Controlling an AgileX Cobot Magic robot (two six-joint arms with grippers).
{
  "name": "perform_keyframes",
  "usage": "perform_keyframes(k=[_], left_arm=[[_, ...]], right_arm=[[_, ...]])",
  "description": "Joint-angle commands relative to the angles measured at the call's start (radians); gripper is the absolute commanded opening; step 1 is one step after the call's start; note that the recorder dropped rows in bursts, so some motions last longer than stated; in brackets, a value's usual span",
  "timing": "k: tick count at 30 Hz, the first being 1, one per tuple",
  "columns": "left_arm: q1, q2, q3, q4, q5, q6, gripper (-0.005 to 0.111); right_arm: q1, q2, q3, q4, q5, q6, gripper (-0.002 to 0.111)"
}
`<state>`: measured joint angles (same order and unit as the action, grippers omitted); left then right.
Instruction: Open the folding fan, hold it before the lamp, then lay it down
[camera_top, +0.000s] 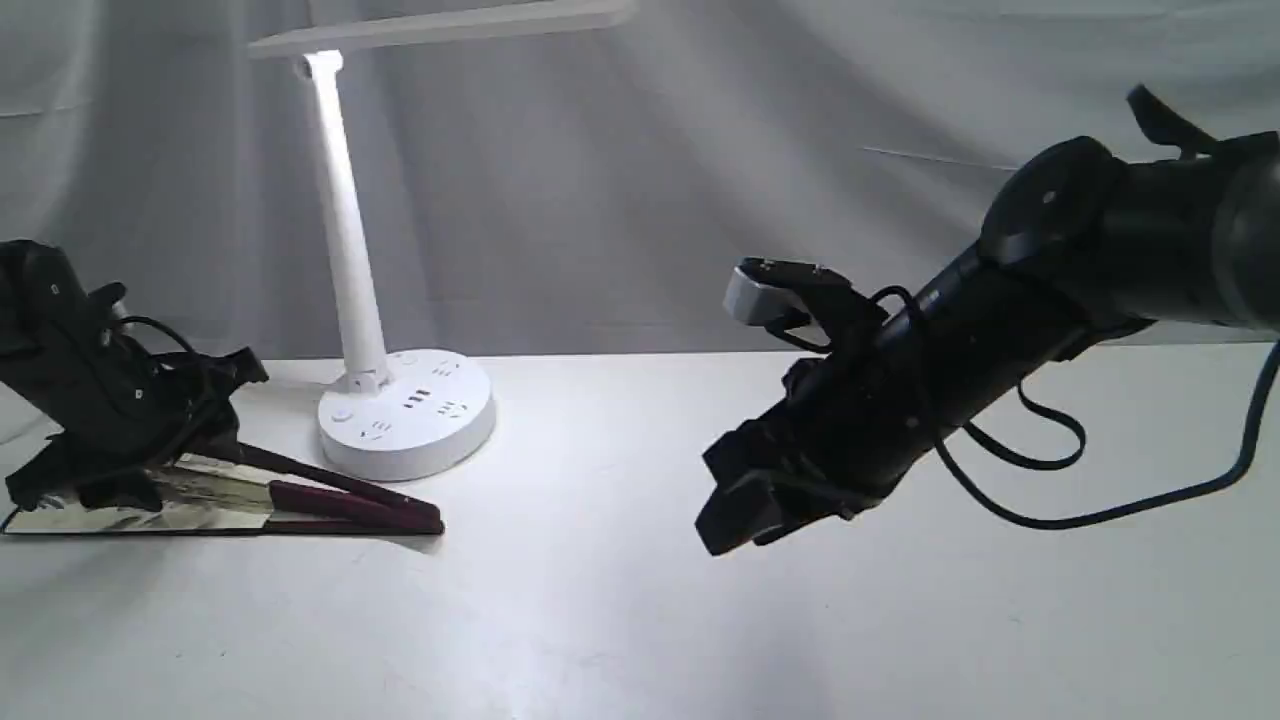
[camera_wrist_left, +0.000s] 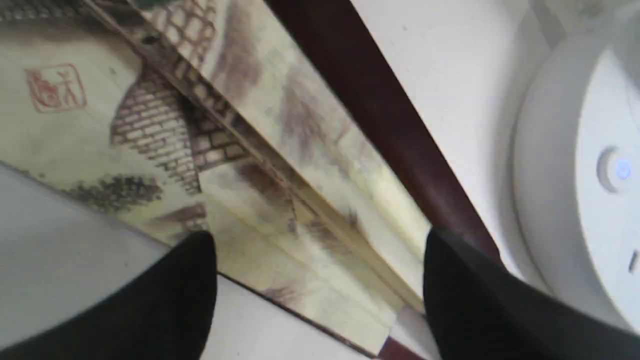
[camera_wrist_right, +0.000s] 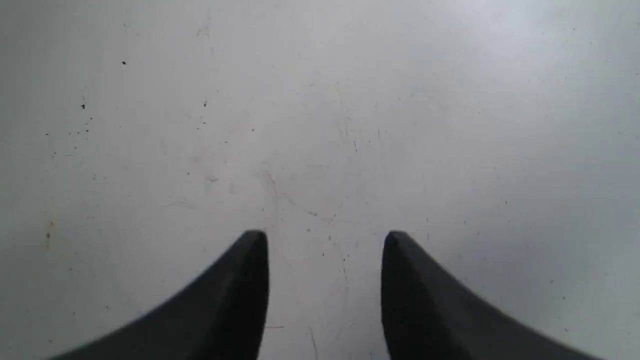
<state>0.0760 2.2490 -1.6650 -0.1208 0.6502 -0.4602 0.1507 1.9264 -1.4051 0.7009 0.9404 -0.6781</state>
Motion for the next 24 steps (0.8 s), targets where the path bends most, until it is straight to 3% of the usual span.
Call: perform_keyframes(k=[1,9,14,24], left_arm=[[0.004,0.001,-0.005,0.051,-0.058,-0.124,0.059],[0.004,0.04,-0.005,0.051,-0.116,-0.224,0.043],[0.006,0.054,-0.005,0.051,-0.132,-0.318,0.042],[0.006,0.083,-0.005,-0.001,-0.209,-0.348,0.042]], right_arm=[[0.002,-0.002,-0.008,-0.012,0.017,0.005,0.037],[0.002,-0.002,-0.008,-0.014,0.017,0.005,0.037],[0.002,-0.002,-0.008,-0.014,0.017,0.005,0.037],[0.002,-0.002,-0.008,-0.071,0.017,0.005,0.037]])
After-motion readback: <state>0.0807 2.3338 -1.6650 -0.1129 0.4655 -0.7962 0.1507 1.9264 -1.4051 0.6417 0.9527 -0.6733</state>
